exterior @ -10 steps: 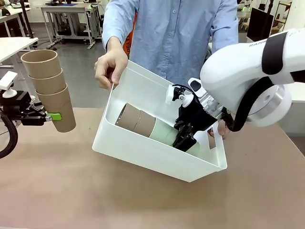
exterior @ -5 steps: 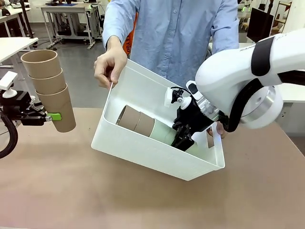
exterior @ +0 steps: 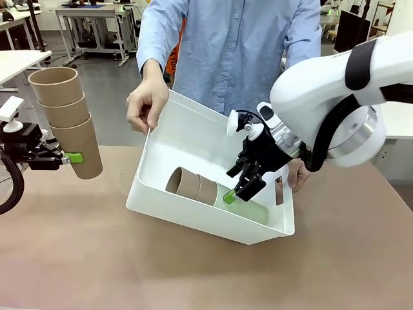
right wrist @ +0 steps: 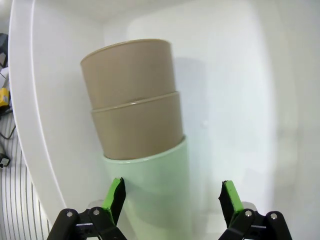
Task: Stack the cups and store them in the basket.
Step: Place the stack of Reusable plastic cups into the Pantry Basket.
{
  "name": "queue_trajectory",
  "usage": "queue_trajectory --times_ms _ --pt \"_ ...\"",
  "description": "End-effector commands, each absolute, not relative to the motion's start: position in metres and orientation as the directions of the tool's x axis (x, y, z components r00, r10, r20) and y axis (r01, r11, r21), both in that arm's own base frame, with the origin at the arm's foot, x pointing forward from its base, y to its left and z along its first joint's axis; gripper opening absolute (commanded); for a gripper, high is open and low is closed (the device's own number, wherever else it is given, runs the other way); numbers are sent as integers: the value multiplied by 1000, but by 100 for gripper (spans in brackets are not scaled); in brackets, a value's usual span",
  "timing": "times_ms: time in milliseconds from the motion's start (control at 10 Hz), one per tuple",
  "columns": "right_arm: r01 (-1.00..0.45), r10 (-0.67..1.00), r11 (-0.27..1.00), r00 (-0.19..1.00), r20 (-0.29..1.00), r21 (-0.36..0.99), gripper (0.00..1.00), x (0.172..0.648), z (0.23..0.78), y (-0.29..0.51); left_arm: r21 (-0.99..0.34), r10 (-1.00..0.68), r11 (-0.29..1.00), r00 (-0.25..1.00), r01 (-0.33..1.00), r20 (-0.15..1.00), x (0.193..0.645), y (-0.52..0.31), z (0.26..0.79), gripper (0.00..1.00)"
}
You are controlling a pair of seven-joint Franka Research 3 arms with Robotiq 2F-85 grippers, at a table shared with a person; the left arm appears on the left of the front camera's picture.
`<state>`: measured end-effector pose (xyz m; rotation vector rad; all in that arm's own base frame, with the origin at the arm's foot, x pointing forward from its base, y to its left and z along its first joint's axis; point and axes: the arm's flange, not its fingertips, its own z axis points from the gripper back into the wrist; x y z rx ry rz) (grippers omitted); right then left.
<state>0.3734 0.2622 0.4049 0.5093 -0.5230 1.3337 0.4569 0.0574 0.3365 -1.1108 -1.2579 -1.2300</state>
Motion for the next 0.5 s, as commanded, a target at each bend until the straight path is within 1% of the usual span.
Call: queue_trajectory --times_ms 0,400 --pt "-987 758 151 155 634 61 100 367 428 237 78 -30 52 -77 996 997 456 57 341 85" --pt "-986 676 135 167 718 101 100 344 505 149 78 -30 52 -77 996 997 456 57 341 85"
